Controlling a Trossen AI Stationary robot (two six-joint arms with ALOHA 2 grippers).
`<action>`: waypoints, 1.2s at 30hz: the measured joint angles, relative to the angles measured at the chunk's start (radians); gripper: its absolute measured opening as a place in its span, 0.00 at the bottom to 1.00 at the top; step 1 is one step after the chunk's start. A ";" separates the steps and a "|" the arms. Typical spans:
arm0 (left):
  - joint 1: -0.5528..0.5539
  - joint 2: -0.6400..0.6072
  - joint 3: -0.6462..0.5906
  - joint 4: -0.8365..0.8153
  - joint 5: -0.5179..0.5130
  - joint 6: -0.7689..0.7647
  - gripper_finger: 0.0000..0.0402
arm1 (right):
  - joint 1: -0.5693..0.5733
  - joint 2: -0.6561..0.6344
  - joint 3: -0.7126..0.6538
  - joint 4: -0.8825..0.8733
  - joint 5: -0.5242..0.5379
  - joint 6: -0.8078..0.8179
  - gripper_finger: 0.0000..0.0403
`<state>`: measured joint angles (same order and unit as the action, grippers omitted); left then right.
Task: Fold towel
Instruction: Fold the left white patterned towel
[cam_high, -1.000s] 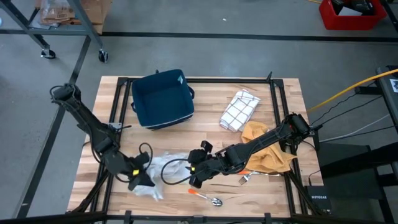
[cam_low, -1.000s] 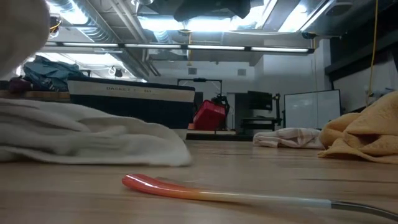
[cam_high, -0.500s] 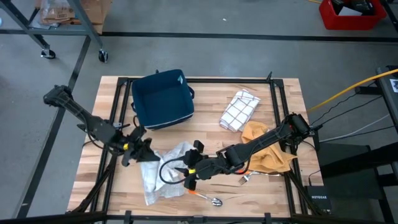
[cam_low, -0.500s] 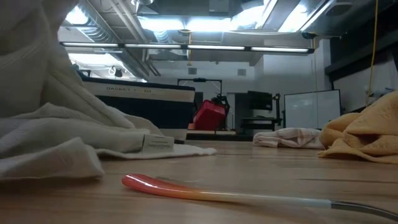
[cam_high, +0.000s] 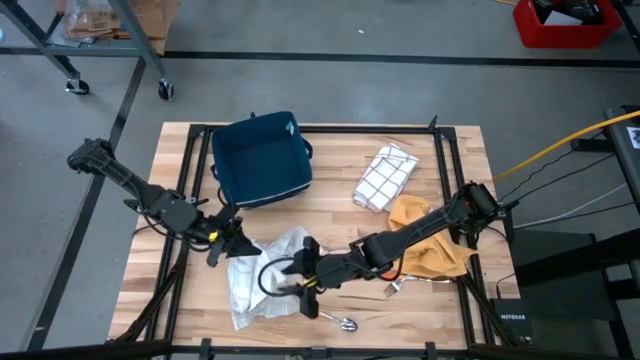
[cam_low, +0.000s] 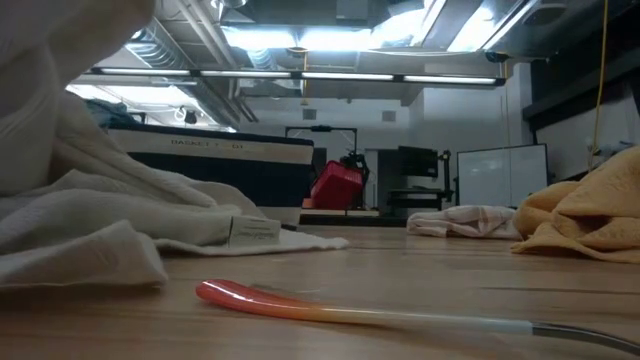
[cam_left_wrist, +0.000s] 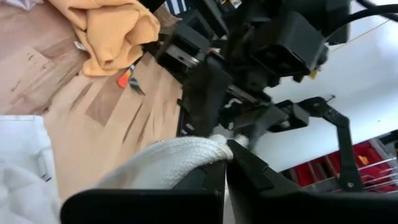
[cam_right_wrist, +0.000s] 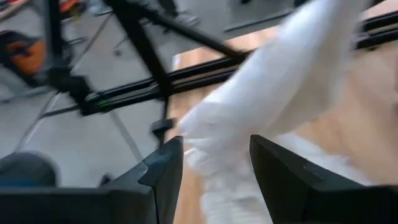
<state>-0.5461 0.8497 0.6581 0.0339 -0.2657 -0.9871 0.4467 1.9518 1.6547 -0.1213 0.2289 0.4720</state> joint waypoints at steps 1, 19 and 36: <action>0.000 0.000 0.000 -0.004 0.000 0.000 0.00 | 0.004 0.000 0.000 0.000 -0.020 0.007 0.47; -0.001 0.000 0.000 0.003 0.001 0.000 0.00 | 0.011 0.000 0.000 -0.019 0.115 0.098 0.47; -0.001 0.000 0.000 0.003 0.012 0.008 0.00 | 0.038 0.000 0.000 -0.165 0.215 0.264 0.47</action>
<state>-0.5472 0.8501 0.6577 0.0372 -0.2539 -0.9787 0.4843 1.9514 1.6547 -0.2867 0.4443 0.7361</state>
